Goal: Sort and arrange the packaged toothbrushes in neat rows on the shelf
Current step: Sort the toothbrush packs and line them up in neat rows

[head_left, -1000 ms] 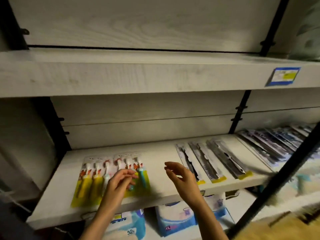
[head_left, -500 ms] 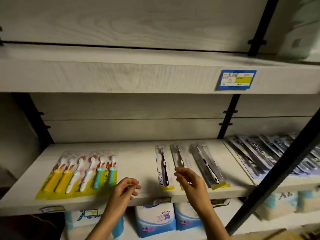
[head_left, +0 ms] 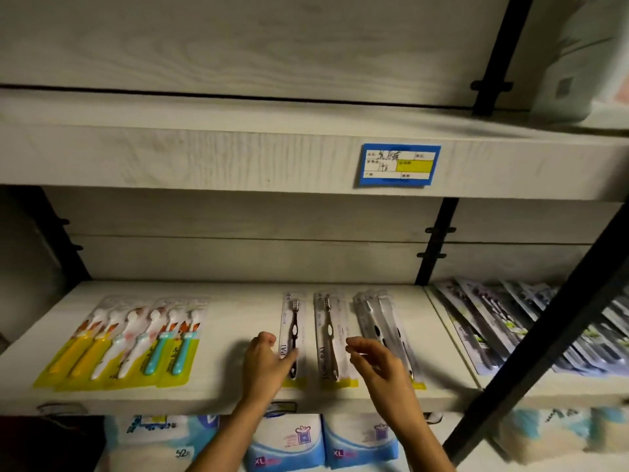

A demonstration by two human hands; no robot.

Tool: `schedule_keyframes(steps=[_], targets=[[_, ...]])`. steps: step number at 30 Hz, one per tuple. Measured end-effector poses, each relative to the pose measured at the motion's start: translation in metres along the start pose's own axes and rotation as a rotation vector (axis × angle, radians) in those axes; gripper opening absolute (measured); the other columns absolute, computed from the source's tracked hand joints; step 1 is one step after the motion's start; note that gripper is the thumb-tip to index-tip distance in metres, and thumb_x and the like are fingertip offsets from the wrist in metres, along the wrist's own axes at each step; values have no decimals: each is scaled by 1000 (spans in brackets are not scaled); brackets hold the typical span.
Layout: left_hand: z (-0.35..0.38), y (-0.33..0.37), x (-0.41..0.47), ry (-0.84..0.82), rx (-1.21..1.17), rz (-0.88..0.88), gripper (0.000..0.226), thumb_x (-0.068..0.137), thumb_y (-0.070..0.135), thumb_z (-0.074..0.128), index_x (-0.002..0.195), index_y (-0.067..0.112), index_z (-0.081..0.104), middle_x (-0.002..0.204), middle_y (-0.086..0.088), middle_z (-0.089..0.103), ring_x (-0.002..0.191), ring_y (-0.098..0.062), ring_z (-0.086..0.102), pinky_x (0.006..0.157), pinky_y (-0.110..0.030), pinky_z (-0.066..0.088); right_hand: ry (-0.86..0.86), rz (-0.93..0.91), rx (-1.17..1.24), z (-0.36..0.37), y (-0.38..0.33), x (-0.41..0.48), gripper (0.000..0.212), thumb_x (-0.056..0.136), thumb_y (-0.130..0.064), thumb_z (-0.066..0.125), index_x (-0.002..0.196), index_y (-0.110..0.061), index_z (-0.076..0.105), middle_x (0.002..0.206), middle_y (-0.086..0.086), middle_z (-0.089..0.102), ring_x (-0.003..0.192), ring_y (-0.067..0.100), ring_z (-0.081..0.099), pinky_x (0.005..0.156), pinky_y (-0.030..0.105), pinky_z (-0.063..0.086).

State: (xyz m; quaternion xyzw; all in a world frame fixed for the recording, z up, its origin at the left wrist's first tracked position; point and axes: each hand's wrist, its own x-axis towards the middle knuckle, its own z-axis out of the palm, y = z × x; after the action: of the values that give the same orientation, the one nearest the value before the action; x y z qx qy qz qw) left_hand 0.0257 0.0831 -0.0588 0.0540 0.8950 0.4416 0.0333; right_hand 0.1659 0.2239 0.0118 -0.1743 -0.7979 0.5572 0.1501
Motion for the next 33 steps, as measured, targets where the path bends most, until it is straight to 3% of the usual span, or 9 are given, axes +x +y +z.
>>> schedule_keyframes(steps=[3,8,12,17,21,24,26,29,33], targets=[[24,11,9,-78,396,-80,78,65,51,77,119,5,43,121,-12,51,113,-26,49,88,-30,42,-21,-28,13,-9,-1,5,25,93,-16,54,98,-41,56,106,-16,63,99,0,59,72,5,47],[25,8,20,-121,563,-178,77,62,52,78,118,5,53,120,-10,58,110,-23,56,89,-29,49,-43,-28,41,-15,2,6,24,93,-17,54,96,-40,58,105,-15,64,100,2,60,76,11,48],[16,3,24,-223,370,-247,58,64,39,77,108,6,61,110,-10,66,96,-23,63,79,-26,52,-42,4,80,-14,6,10,21,92,-16,56,96,-35,62,104,-10,67,99,9,63,80,17,50],[6,11,0,-46,69,14,34,78,18,68,107,3,59,103,-14,67,95,-30,64,76,-31,48,-50,92,85,-17,12,17,16,93,-21,55,97,-37,56,109,-4,63,101,14,61,88,27,51],[3,50,-37,-276,-502,114,21,81,11,69,97,19,58,86,-1,66,71,-3,62,59,-16,46,-91,175,218,-15,7,22,27,91,-34,55,117,-30,48,114,-5,59,106,13,59,85,22,49],[13,74,-61,-422,-638,138,26,84,-2,60,103,17,58,81,2,65,64,4,60,58,-12,45,-82,121,259,-14,-2,26,24,90,-21,58,113,-13,58,99,7,69,93,18,65,79,30,53],[20,75,-64,-513,-674,153,29,84,10,64,112,16,58,87,6,69,78,1,64,67,-15,48,-9,102,272,-19,1,27,19,90,-12,57,109,-7,60,92,18,70,86,29,67,82,43,53],[21,73,-58,-589,-620,173,38,71,41,69,96,14,63,77,7,64,75,-6,57,66,-17,45,85,140,265,-30,10,25,10,91,-11,57,100,-8,60,92,24,67,87,36,67,83,47,54],[31,87,-53,-593,-656,123,22,78,37,62,89,19,66,80,3,68,76,-6,62,67,-20,47,118,147,228,-33,14,24,10,92,-9,53,101,-6,59,92,21,68,88,33,67,83,47,55]])
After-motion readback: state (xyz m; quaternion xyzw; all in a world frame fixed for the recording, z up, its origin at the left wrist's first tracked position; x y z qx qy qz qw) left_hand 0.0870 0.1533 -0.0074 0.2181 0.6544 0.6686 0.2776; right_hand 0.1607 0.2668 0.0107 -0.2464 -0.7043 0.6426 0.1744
